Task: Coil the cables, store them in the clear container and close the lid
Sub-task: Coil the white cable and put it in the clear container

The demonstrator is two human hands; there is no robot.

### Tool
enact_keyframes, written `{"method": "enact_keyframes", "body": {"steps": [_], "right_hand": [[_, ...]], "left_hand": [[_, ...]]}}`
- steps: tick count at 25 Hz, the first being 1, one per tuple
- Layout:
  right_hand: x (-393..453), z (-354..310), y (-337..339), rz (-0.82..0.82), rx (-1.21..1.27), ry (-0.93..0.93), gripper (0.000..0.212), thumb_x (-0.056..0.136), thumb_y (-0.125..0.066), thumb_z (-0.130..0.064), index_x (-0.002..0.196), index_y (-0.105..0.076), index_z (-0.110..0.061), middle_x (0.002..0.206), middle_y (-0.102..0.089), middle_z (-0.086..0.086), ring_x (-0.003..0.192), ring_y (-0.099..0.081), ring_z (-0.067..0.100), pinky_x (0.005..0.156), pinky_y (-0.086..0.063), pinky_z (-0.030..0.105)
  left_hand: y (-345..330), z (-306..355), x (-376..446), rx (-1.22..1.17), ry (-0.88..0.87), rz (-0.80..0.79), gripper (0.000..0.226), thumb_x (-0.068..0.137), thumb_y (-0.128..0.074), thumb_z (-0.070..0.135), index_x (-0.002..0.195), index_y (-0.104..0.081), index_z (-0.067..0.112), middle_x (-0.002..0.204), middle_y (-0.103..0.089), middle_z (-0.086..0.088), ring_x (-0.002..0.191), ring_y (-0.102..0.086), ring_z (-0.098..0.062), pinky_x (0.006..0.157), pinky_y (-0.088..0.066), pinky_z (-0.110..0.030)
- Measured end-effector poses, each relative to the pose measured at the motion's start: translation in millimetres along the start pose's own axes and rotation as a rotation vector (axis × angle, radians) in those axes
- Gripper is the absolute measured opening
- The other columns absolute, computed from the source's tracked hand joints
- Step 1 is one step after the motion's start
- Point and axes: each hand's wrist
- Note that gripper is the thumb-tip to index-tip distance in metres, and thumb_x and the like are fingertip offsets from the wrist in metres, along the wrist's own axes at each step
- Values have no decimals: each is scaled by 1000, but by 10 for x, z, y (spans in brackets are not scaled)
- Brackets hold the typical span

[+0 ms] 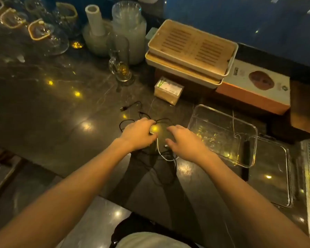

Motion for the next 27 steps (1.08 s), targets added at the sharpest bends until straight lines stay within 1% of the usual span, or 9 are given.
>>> {"method": "enact_keyframes", "body": {"steps": [5,9,12,15,17,20,23,25,27], "right_hand": [[-78,54,-472,-120,-70,-101,35,104,-51,-23,136,-51,-10,130,-54,12,112,-64,39,86,-54,47],[-80,107,-648,-137,-64,-181,31,103,-52,-17,132,-49,-9,132,-52,14,113,-63,40,85,-51,45],[-27,163,-705,-136,17,-253,29,101,-51,-17,128,-53,-5,131,-53,17,112,-62,41,89,-52,47],[56,209,-703,-59,167,-343,26,103,-48,-26,113,-59,-5,113,-66,20,102,-66,41,82,-54,45],[113,231,-694,-58,127,-351,26,104,-51,-27,107,-63,-4,107,-69,21,100,-67,42,77,-52,41],[165,187,-645,-11,95,-283,28,104,-53,-28,102,-68,-5,106,-67,17,98,-67,38,79,-53,43],[160,72,-490,184,158,-171,27,106,-51,-35,109,-68,-13,109,-57,3,89,-64,22,77,-55,39],[175,2,-311,318,236,-109,24,106,-51,-34,109,-67,-17,102,-58,-3,81,-61,12,71,-56,35],[221,-78,-74,396,418,-77,19,106,-53,-30,106,-66,-17,87,-62,-7,71,-59,6,62,-52,28]], "left_hand": [[-451,-186,-201,-4,39,-17,57,92,-62,41,144,-50,20,146,-53,-4,133,-50,-26,108,-42,-45],[-731,-269,-273,-43,92,6,50,92,-62,38,138,-53,20,140,-53,-1,135,-43,-25,110,-36,-48],[-878,-284,-250,-11,103,53,56,93,-60,41,143,-46,18,146,-46,-3,141,-36,-25,114,-30,-49],[-947,-320,-188,-26,136,80,74,94,-56,47,153,-28,13,160,-31,-7,151,-25,-24,122,-21,-54],[-964,-330,-165,-9,159,64,79,96,-52,50,156,-21,10,165,-23,-9,154,-17,-24,123,-19,-53],[-902,-313,-142,10,180,116,71,95,-50,52,150,-34,11,159,-32,-11,151,-22,-30,120,-22,-52],[-797,-266,-123,66,92,240,66,92,-51,53,146,-43,15,157,-38,-11,151,-23,-36,120,-18,-58],[-711,-203,-65,-249,-32,190,65,93,-56,48,150,-41,19,151,-48,-3,144,-39,-21,119,-32,-53],[-651,-124,10,-550,-87,40,62,95,-58,48,150,-42,25,143,-57,3,133,-52,-10,110,-45,-45]]}}
Point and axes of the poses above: each hand's wrist, its own x-axis towards the middle knuckle, its own y-axis out of the back of the hand, z = x × y
